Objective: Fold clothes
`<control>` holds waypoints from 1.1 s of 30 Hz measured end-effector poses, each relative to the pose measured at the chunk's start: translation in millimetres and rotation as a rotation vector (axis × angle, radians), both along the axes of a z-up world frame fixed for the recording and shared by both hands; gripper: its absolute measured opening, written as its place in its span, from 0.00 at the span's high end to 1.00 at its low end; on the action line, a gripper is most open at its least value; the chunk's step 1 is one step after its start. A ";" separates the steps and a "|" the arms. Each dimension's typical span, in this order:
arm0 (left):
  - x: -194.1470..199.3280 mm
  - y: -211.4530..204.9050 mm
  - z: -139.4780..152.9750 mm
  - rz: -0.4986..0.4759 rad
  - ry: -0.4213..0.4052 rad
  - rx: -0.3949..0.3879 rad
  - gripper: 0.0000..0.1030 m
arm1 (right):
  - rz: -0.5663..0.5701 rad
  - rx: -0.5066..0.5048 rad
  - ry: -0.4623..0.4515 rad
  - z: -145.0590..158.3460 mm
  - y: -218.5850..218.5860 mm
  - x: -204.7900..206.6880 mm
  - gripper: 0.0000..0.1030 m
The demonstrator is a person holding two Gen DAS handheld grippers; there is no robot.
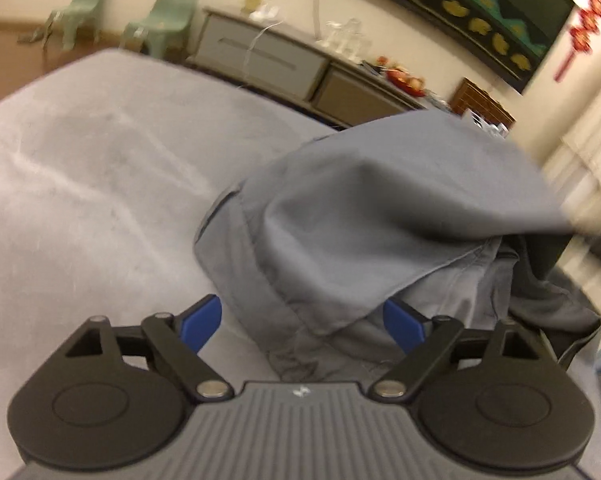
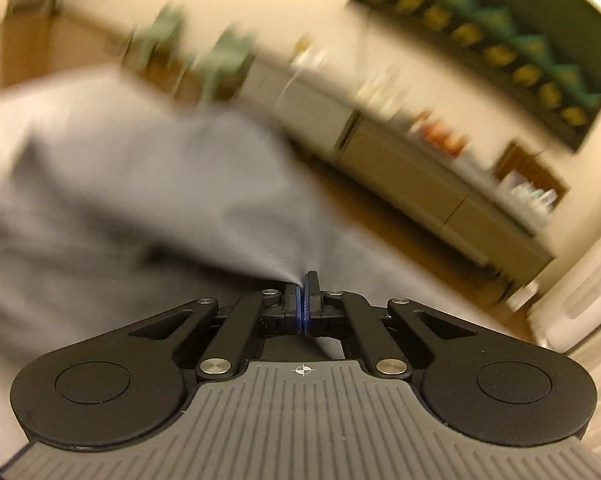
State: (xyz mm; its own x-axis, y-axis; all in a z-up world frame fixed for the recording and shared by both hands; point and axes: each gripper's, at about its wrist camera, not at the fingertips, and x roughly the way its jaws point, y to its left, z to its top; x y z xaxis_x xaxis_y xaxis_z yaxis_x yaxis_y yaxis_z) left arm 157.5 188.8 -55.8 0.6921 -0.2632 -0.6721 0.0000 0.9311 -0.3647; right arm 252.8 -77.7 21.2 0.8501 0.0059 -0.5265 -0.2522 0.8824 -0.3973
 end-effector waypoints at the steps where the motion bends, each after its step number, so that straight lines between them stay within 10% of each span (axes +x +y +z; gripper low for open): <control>1: 1.3 -4.8 -1.6 -0.008 -0.002 0.007 0.03 | -0.006 0.012 -0.043 19.6 -4.3 -3.9 1.00; 7: 7.8 -46.8 -5.0 0.011 -0.072 0.146 0.04 | -0.049 0.013 -0.189 50.5 -28.8 -39.2 1.00; 9: 13.3 -60.4 4.5 -0.011 -0.127 0.178 0.86 | -0.060 0.028 -0.191 44.8 -29.1 -48.8 1.00; 12: 24.1 -56.6 36.1 0.019 -0.181 0.132 0.96 | -0.072 0.043 -0.223 44.0 -34.5 -69.7 1.00; 18: -67.0 -2.9 151.2 0.099 -0.578 0.123 0.94 | 0.048 0.131 -0.267 56.8 -36.1 -172.2 1.00; 23: -117.3 31.1 123.1 0.121 -0.340 0.078 0.69 | 0.281 0.131 0.093 -34.7 -1.3 -239.0 1.00; 27: -136.5 48.5 119.9 0.122 -0.271 0.029 0.67 | 0.344 0.050 0.335 -102.4 6.5 -251.7 0.95; 31: -155.7 65.8 116.6 0.122 -0.202 -0.019 0.34 | 0.359 0.116 0.224 -47.3 -10.7 -252.0 0.37; 33: -151.0 67.5 114.3 0.113 -0.169 -0.031 0.15 | 0.336 0.195 0.137 -11.5 -25.0 -241.3 0.25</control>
State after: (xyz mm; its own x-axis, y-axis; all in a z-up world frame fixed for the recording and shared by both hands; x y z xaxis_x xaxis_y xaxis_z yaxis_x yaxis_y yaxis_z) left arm 6.5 256.3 58.4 0.8204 -0.1963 -0.5370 -0.0400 0.9172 -0.3964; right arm 11.5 -102.8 9.7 0.7060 0.3822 -0.5962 -0.5783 0.7971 -0.1737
